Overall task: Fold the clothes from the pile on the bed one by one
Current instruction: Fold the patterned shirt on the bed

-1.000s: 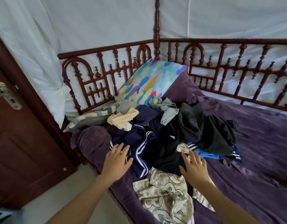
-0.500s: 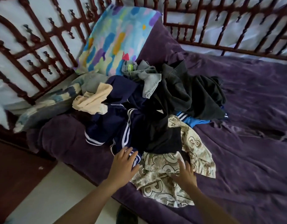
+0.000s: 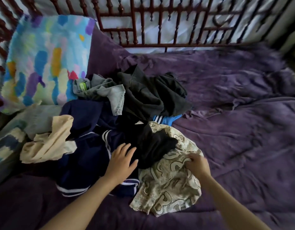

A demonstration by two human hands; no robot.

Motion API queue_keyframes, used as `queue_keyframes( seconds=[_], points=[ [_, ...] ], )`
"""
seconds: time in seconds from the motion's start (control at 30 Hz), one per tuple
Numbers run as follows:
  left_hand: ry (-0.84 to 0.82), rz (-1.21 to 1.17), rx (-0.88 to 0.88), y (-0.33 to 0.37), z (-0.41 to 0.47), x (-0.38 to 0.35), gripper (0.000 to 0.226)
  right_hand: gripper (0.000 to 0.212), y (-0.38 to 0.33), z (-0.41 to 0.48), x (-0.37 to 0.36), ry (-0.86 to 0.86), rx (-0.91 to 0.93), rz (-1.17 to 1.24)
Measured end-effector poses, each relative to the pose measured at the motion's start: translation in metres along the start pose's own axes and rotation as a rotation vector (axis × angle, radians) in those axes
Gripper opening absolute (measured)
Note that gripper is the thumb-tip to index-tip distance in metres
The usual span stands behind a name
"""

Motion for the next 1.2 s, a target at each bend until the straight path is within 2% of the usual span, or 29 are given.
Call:
queue_keyframes(
  seconds=[0.23, 0.37, 0.47, 0.63, 0.73, 0.8, 0.9, 1.0, 1.2],
  points=[
    [0.031, -0.085, -0.267, 0.091, 0.055, 0.034, 0.065, 0.030, -0.049, -0.071, 0.165, 0.409, 0.251, 0.146],
    [0.065, -0.062, -0.396, 0.145, 0.064, 0.060, 0.090, 0.038, -0.062, -0.105, 0.236, 0.528, 0.365, 0.269],
    [0.008, -0.046, -0.483, 0.185, 0.068, 0.070, 0.100, 0.046, -0.053, -0.117, 0.274, 0.543, 0.457, 0.376],
    [0.083, -0.113, -0.569, 0.268, 0.075, 0.073, 0.093, 0.042, -0.018, -0.121, 0.326, 0.532, 0.567, 0.419],
    [0.051, -0.270, -0.568, 0.317, 0.081, 0.067, 0.063, 0.041, 0.012, -0.123, 0.358, 0.502, 0.604, 0.393],
    [0.060, -0.428, -0.484, 0.335, 0.086, 0.069, 0.038, 0.038, 0.034, -0.123, 0.380, 0.493, 0.600, 0.386],
    [0.174, -0.625, -0.395, 0.341, 0.085, 0.086, 0.021, 0.032, 0.064, -0.119, 0.408, 0.484, 0.566, 0.383],
    [0.216, -0.669, -0.389, 0.340, 0.080, 0.114, 0.026, 0.034, 0.083, -0.110, 0.419, 0.415, 0.523, 0.374],
    [0.323, -0.672, -0.381, 0.329, 0.068, 0.172, 0.028, 0.009, 0.089, -0.085, 0.417, 0.404, 0.433, 0.355]
  ],
)
Point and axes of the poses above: each hand's wrist, its own z-axis towards the middle knuckle, its own x-axis out of the back of the hand, y = z × x, the point moved 3 cm from there along z, towards the middle knuckle, and after that the axes turned 14 degrees about -y, right-handed, at the moved point
